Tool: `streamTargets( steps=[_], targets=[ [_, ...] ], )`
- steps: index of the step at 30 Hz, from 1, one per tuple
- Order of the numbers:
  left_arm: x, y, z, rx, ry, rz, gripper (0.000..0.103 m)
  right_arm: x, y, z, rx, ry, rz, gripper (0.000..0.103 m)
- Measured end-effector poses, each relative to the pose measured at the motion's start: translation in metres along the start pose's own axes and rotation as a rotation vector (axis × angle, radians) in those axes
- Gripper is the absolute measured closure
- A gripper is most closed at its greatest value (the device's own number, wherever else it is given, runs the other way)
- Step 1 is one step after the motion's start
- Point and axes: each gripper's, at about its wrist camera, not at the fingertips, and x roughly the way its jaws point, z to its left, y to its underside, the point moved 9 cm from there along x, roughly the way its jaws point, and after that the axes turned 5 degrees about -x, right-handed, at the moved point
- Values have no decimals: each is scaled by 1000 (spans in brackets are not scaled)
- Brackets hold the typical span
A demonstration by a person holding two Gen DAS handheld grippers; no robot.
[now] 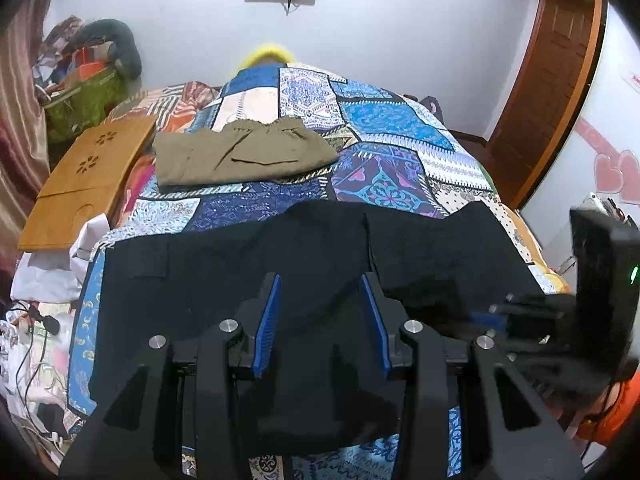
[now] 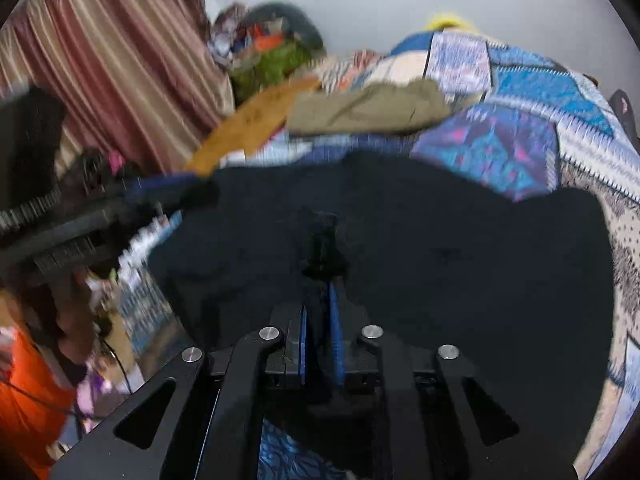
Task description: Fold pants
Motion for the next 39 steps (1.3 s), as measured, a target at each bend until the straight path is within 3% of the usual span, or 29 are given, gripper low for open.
streamTargets(
  steps=[6,10,13,17,21,24,27,33,37,39],
  targets=[
    [6,-9,-20,27,26,-3,63,-29,-4,0,-17,-42,-3,70],
    [10,-17,-44,59,45,-10,63,-62,-17,-16,-31,-1,-77,69],
    [20,-20,-64,84,66,5,63,-76,-28,-49,-32,94,-112,69],
    [45,-18,-90,127,87,53,83,-71,-31,-86,-8,163,-103,69],
    [78,-10,-108,156,77,120,84,-48,-18,-108,21,179,-46,69],
    [106,1,-110,171,30,176,84,-32,4,-117,26,171,19,69],
    [124,13,-102,168,0,213,84,-39,11,-115,18,167,-1,69],
    [116,17,-89,132,31,210,87,-57,25,-117,31,158,11,69],
    [104,21,-81,181,-47,184,87,-65,33,-120,40,179,19,69],
    [98,22,-77,166,-32,188,85,-71,35,-120,51,198,28,68]
  ],
)
